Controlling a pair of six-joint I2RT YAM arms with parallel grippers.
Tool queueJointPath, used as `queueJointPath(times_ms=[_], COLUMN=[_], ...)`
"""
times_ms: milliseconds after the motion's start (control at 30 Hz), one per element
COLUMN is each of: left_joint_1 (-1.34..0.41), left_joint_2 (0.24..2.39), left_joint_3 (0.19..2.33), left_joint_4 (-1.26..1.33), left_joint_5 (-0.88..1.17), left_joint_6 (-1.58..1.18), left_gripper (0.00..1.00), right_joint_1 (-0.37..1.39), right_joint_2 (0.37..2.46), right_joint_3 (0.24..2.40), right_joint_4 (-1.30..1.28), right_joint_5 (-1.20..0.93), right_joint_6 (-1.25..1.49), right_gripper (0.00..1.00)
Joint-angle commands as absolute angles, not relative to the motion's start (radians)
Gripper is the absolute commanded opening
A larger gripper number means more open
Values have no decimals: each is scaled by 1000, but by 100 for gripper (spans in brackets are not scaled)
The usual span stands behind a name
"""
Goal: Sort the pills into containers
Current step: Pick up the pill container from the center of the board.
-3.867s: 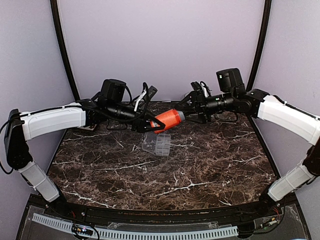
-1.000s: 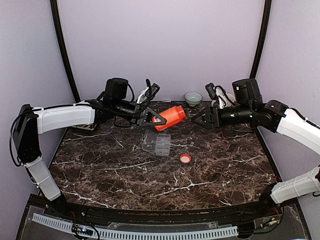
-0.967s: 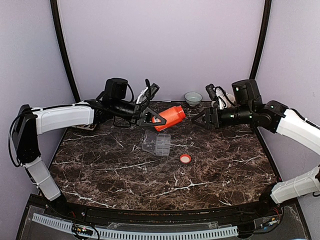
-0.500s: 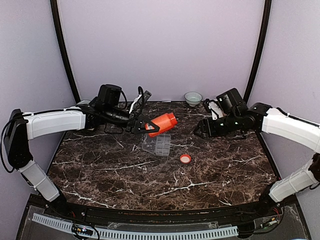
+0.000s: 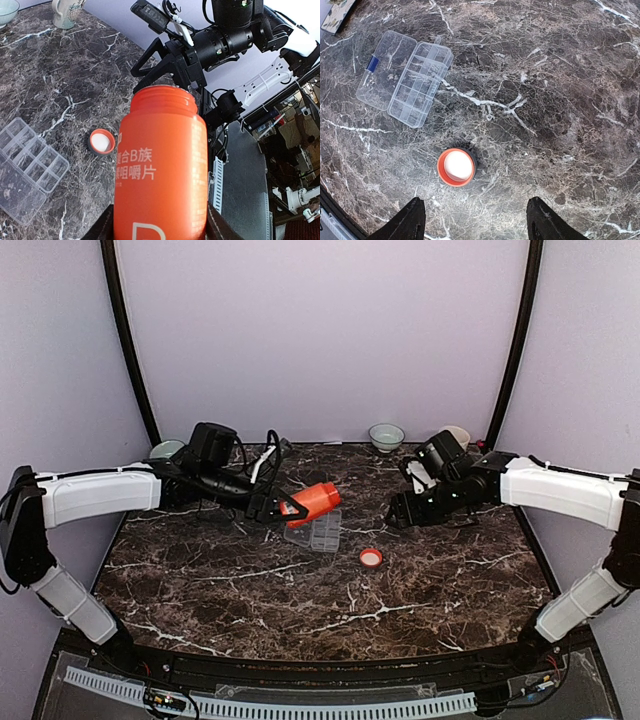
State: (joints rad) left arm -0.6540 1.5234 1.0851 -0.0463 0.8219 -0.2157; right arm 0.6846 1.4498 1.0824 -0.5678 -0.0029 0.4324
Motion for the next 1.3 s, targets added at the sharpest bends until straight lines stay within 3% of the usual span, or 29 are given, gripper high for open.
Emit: queueJointPath(times_ms=[0, 367, 1267], left_joint_1=[-648, -649, -648], left_joint_2=[1468, 1462, 1619], left_joint_3=[1026, 887, 861], left_joint_4=[2, 168, 253], left_joint_5=[794, 749, 653], left_joint_6=[-226, -292, -306], left_gripper=[0, 0, 0], right_joint_1=[685, 685, 685], right_joint_2=[1474, 1584, 1903], right_joint_3=[1096, 1200, 1422], right_joint_4=[-503, -457, -426], right_joint_5=[-5, -14, -97], right_joint_6=[448, 446, 471], right_gripper=[69, 68, 68])
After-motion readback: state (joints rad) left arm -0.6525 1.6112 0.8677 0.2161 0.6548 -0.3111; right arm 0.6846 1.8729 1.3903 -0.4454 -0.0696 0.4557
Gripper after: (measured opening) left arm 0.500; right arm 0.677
